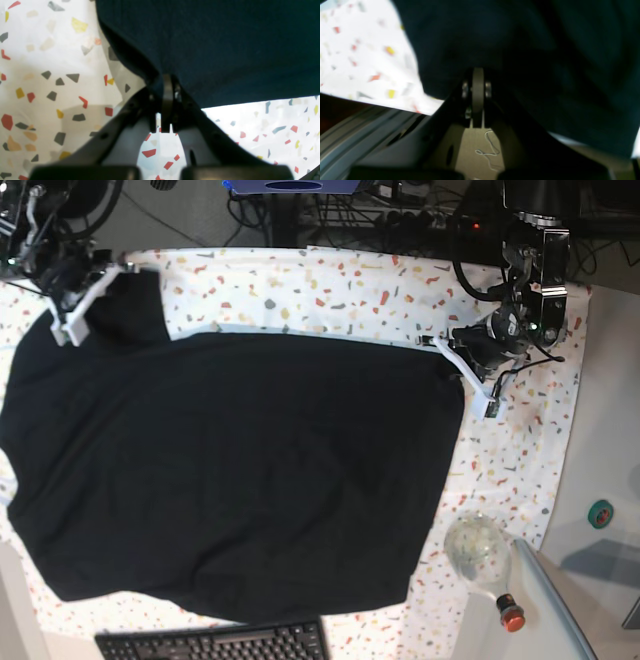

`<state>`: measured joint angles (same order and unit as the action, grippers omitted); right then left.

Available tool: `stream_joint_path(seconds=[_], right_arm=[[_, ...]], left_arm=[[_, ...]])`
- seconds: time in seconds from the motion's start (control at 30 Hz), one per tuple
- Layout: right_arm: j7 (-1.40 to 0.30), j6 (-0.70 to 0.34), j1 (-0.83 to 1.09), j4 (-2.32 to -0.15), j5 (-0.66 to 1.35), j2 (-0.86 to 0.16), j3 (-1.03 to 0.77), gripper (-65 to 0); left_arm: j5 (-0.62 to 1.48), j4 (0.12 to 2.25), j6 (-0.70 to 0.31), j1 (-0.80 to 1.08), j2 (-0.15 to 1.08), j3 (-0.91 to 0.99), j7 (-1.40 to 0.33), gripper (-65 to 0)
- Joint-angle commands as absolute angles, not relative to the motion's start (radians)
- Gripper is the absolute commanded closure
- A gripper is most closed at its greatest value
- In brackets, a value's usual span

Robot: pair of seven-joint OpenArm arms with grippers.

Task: Layout the t-shirt on the table in an organized manner, then fold the t-shirt properly
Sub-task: 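Hold the shirt edges and pull them taut with both grippers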

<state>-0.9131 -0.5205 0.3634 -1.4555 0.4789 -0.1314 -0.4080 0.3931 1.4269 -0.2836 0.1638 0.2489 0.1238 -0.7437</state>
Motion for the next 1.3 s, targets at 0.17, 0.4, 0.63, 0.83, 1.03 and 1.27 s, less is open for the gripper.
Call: stream_joint_path(seconds=[0.17,0.4,0.63,0.83,1.03,1.27], right_arm=[[-0.929,-0.529,0.421,-1.554,0.486,-0.107,-0.308,0.0],[-0.931,-0.529,0.506,-1.810,0.490,-0.093,-0.469,0.0],[-0.931,-0.536,0.387,-1.692,0.484,-0.071,-0.802,-5.7],[-0.912,-0.630,0.280,-1.408,0.487,-0.174,-0.829,-39.9],[-0.828,-0.645,0.269,-1.277,0.486,-0.203,-0.819,-38.0],[-0.826,-0.650,0.246,-1.202,0.484,-0.203,-0.817,-37.8]], left_arm=[[0.398,1.448,-0.282,0.154,0.259,0.128,-0.725,0.0],[0.398,1.443,-0.282,0.154,0.259,0.128,-0.725,0.0],[0.398,1.443,-0.282,0.154,0.259,0.128,-0.725,0.0],[0.398,1.442,-0.282,0.154,0.259,0.128,-0.725,0.0],[0.398,1.442,-0.282,0.154,0.259,0.128,-0.725,0.0],[0.398,1.442,-0.282,0.154,0.259,0.128,-0.725,0.0]])
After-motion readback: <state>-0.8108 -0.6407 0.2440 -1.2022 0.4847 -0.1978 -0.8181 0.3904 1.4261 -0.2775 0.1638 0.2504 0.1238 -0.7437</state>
